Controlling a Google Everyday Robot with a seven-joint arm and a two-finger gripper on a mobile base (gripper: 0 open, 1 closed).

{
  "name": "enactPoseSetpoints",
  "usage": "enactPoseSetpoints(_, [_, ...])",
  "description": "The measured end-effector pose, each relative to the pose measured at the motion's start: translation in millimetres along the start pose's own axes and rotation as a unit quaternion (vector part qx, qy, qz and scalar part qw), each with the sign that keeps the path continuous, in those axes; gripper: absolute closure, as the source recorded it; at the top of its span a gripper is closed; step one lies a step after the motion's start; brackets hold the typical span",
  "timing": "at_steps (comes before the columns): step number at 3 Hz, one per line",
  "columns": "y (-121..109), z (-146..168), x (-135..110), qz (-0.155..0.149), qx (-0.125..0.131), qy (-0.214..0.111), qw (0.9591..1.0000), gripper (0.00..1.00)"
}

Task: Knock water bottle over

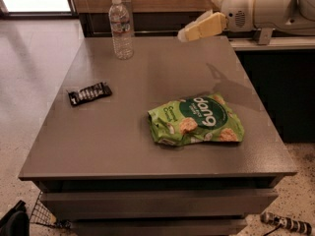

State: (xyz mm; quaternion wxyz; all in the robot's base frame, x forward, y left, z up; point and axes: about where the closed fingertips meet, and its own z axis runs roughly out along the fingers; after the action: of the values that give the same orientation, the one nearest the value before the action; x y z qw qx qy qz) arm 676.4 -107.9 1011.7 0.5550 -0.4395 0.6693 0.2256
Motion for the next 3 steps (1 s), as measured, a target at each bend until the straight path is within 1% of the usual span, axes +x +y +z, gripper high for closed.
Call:
enactPoseSetpoints(1, [-5.6, 23.4, -9.1, 0.031, -0.005, -0.052, 0.9982, 0.0])
enactPoseSetpoints(2, [-8.7, 34.7, -10.6, 0.061, 0.003, -0.06, 0.9963, 0.0])
enactPoseSetpoints(3, [-8.6, 34.8, -10.6, 0.061, 0.003, -0.06, 0.9963, 0.0])
